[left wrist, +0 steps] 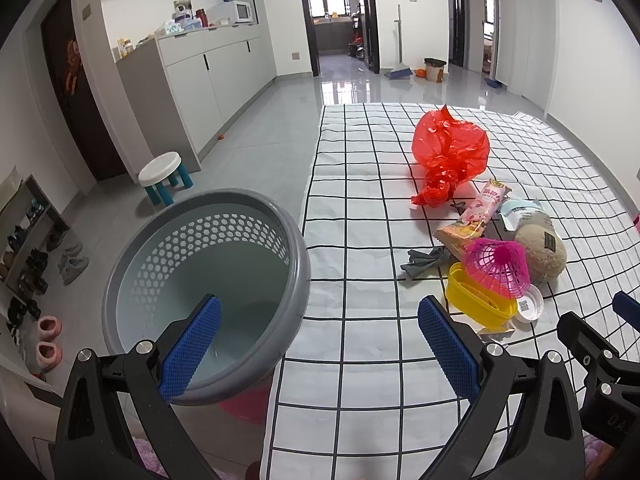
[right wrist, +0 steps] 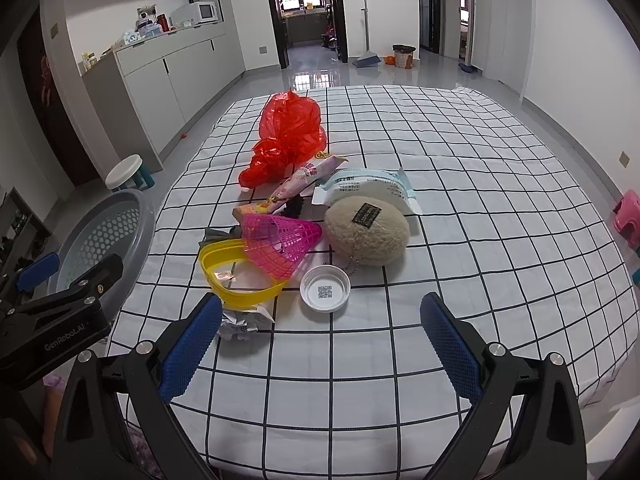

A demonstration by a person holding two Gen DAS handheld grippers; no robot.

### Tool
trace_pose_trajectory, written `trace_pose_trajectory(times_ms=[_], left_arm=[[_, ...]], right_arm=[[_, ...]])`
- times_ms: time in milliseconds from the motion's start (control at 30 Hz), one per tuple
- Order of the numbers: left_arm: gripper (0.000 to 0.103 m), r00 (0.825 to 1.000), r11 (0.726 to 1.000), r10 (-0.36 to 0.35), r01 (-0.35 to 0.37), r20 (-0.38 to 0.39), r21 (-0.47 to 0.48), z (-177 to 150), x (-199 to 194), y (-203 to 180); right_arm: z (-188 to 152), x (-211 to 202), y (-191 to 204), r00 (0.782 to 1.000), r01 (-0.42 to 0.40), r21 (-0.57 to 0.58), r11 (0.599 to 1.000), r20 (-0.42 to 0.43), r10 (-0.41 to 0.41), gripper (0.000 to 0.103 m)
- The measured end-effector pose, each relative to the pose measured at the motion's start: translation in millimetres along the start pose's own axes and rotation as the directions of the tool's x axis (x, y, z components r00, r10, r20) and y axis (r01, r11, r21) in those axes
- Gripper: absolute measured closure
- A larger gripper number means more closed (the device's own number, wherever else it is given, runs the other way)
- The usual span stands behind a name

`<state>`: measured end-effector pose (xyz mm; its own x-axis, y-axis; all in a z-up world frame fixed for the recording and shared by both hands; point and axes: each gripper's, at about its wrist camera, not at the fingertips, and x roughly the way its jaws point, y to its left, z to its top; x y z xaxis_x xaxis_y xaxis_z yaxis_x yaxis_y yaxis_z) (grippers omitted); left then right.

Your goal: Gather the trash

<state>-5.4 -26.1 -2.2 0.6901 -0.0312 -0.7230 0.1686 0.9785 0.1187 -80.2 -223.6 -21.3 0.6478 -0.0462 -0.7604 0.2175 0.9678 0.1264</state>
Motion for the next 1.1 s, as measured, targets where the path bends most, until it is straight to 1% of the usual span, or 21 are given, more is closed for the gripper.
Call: trace_pose_trajectory(times_ms=[1100], left_arm=[[0.006,1.000,1.000,-0.002,0.002,-0.004,-0.004,-0.6,1.5,4.5]], right_arm=[[1.3,-0.1,2.4,1.000,0.002,-0.002,1.000,0.004,-0.002,0.008]])
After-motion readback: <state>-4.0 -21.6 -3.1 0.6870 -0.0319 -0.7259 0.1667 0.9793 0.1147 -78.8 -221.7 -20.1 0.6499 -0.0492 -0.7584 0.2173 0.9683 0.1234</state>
